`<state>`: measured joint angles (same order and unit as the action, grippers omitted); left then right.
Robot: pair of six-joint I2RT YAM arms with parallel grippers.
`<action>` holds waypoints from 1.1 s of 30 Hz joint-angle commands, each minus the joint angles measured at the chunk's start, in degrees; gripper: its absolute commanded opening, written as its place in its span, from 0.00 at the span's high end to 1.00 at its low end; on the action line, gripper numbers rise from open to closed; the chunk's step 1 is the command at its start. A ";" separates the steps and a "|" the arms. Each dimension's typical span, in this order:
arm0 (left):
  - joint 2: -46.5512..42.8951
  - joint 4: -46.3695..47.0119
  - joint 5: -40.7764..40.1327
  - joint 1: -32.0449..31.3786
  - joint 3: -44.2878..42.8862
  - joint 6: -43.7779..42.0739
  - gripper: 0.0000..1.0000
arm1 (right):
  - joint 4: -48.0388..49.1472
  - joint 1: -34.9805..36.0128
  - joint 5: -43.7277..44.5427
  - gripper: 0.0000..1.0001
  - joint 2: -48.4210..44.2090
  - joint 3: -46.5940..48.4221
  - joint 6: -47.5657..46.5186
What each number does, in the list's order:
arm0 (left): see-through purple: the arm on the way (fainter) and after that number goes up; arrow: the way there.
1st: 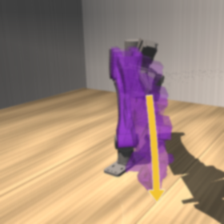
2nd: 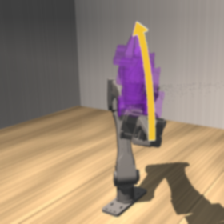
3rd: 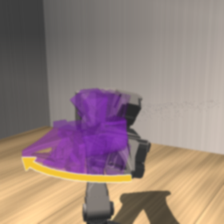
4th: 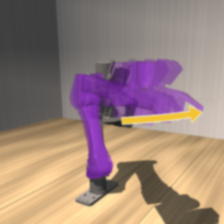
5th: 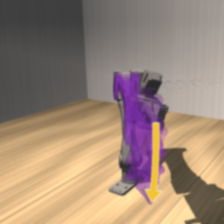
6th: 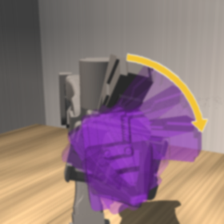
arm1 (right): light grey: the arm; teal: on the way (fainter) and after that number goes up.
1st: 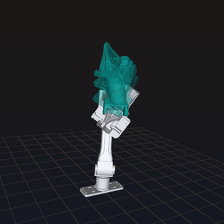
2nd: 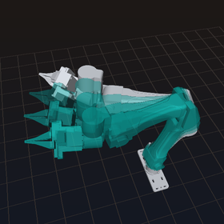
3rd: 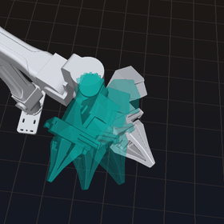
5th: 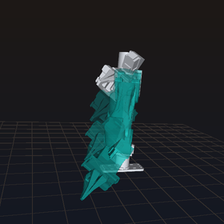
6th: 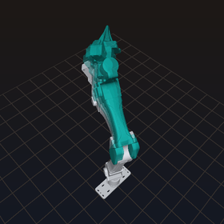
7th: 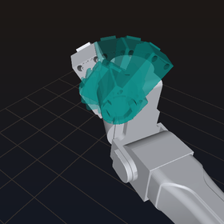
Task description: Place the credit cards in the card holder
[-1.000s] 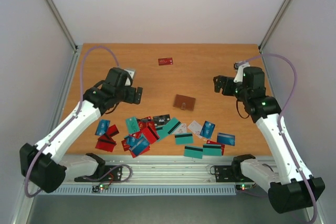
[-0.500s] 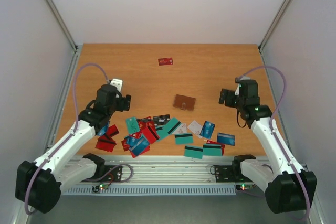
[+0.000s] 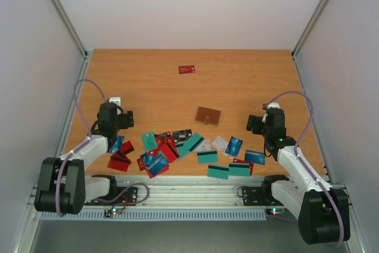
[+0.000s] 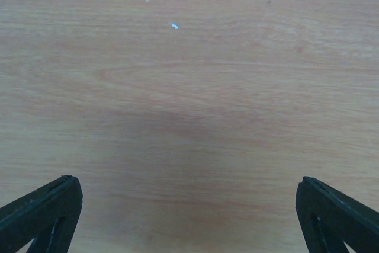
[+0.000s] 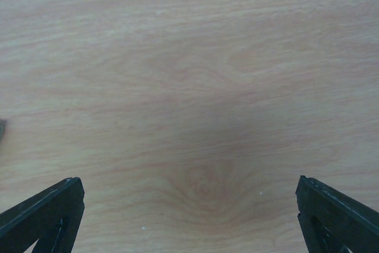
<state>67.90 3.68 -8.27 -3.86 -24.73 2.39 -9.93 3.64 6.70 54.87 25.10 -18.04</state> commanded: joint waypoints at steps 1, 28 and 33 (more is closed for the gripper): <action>3.49 19.80 2.10 1.23 1.19 0.07 0.01 | 16.37 -0.39 0.76 0.02 0.51 -5.05 -4.18; 21.59 47.70 11.80 5.00 1.58 -2.22 0.01 | 57.26 -6.98 -11.80 0.01 36.22 -0.76 -8.06; 21.53 47.65 11.79 5.00 1.53 -2.22 0.01 | 57.15 -6.98 -11.71 0.02 36.26 -0.76 -8.12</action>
<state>89.21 45.23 3.62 1.26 -23.53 1.04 45.47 -3.01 -4.60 91.59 24.18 -25.82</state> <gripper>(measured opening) 0.995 0.986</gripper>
